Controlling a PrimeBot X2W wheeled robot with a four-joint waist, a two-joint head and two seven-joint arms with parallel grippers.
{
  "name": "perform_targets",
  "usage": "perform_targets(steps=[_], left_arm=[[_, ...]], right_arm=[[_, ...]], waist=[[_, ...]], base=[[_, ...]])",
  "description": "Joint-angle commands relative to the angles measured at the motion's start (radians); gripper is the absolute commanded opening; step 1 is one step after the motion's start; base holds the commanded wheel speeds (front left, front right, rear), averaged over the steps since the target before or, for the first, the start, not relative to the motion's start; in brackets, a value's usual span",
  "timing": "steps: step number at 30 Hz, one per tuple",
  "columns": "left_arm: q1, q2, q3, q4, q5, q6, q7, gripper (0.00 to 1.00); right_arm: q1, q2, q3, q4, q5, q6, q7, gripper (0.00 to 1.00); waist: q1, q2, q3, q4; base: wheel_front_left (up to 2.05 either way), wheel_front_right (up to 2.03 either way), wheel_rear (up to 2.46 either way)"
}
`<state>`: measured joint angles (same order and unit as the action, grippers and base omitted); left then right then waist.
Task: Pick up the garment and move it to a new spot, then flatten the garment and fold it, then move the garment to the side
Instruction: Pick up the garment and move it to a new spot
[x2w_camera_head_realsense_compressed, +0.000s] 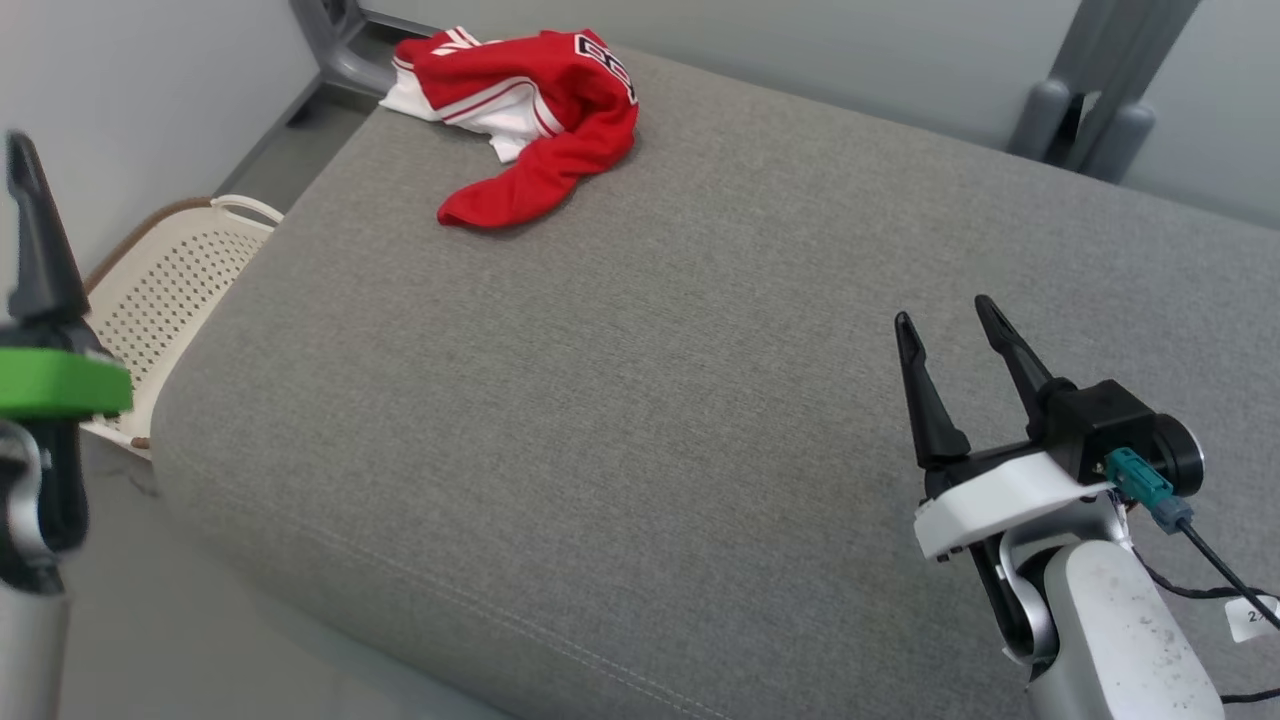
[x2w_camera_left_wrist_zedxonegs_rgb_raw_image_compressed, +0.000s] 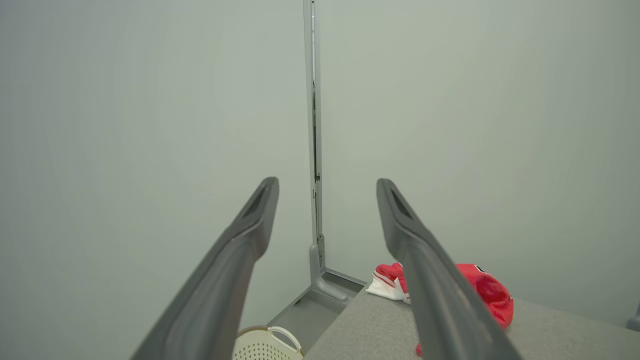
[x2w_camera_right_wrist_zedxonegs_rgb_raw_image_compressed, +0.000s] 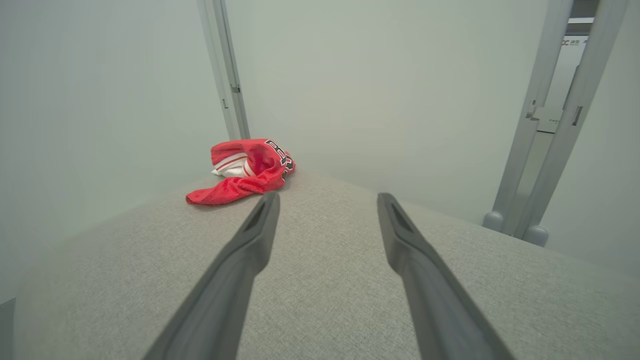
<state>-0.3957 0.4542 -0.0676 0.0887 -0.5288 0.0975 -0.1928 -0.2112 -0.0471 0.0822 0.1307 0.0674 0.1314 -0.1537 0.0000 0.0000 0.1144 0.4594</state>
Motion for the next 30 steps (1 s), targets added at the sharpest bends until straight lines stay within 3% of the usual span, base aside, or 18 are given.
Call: perform_targets(steps=[1,8,14,25,30], left_arm=[[-0.078,0.016,-0.007,0.004,-0.002,-0.015,0.027,1.0],[-0.432,0.084,-0.057,0.141,0.003,-0.082,0.192,1.0],[-0.63,0.062,-0.097,0.359,-0.028,-0.119,0.315,1.0],[-0.676,0.042,-0.122,0.668,-0.127,-0.191,0.492,1.0],[-0.666,0.05,-0.115,0.753,-0.141,-0.186,0.497,1.0]], right_arm=[[-0.023,-0.006,-0.011,-0.018,-0.013,-0.001,0.01,1.0],[-0.07,-0.005,-0.027,-0.099,-0.057,-0.001,0.046,1.0],[-0.083,-0.005,-0.022,-0.168,-0.074,-0.001,0.073,1.0],[-0.072,-0.004,-0.033,-0.272,-0.101,-0.001,0.112,1.0],[-0.071,-0.004,-0.039,-0.285,-0.097,-0.001,0.114,1.0]], waist=[[0.0,0.0,0.191,-0.182],[0.0,0.0,0.309,-0.283],[0.0,0.0,0.383,-0.348],[0.0,0.0,0.503,-0.421],[0.0,0.0,0.526,-0.43]], base=[[0.0,0.0,0.0],[0.0,0.0,0.0],[0.0,0.0,0.0],[0.0,0.0,0.0],[0.0,0.0,0.0]])
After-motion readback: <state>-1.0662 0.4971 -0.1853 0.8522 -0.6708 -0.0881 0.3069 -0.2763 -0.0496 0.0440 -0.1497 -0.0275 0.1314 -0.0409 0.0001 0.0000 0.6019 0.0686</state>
